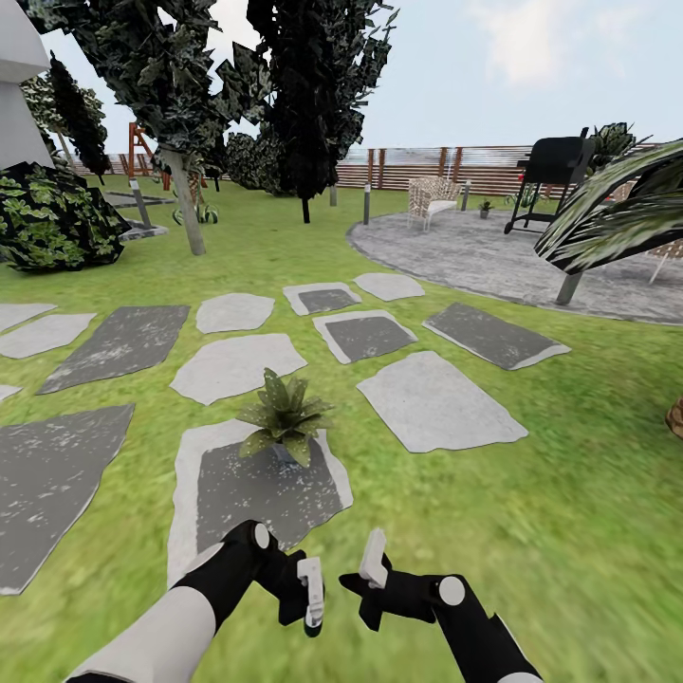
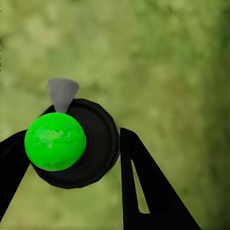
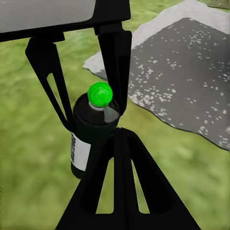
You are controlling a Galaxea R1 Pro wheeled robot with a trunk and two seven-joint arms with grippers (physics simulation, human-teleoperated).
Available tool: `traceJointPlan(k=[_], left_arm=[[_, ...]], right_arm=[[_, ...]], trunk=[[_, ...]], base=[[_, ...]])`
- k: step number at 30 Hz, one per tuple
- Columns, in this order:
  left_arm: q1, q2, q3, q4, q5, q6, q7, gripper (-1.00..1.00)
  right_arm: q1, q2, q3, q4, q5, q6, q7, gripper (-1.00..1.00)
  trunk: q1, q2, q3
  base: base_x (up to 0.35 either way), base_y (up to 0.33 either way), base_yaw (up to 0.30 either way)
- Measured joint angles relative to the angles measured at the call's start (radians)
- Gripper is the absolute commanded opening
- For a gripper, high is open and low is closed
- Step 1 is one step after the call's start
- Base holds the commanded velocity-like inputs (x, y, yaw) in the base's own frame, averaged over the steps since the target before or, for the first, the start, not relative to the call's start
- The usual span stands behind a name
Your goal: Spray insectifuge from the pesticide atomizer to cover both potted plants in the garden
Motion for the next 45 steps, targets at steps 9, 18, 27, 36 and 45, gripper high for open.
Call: traceJointPlan(k=[9,18,27,36,45], left_arm=[[0.001,-0.013,0.002,0.0,0.004,0.0,0.001,-1.0],[0.002,-0.016,0.002,0.0,0.005,0.0,0.001,-1.0],[0.002,-0.02,0.002,0.0,0.006,0.0,0.001,-1.0],[0.002,-0.02,0.003,0.003,0.011,-0.04,0.0,-1.0],[0.002,-0.02,0.003,0.003,0.011,-0.041,-0.001,-1.0]], right_arm=[[0.0,0.001,0.0,-0.001,0.0,0.0,0.0,-1.0],[0.0,0.01,0.0,-0.002,0.0,0.0,0.0,-1.0],[0.0,0.016,0.0,-0.002,0.0,0.0,0.0,-1.0],[0.0,0.017,0.0,-0.002,0.0,0.0,0.0,-1.0],[0.0,0.017,0.0,-0.002,0.0,0.0,0.0,-1.0]], trunk=[[0.0,0.0,0.0],[0.0,0.0,0.0],[0.0,0.0,0.0],[0.0,0.0,0.0],[0.0,0.0,0.0]], base=[[0.0,0.0,0.0],[0.0,0.0,0.0],[0.0,0.0,0.0],[0.0,0.0,0.0],[0.0,0.0,0.0]])
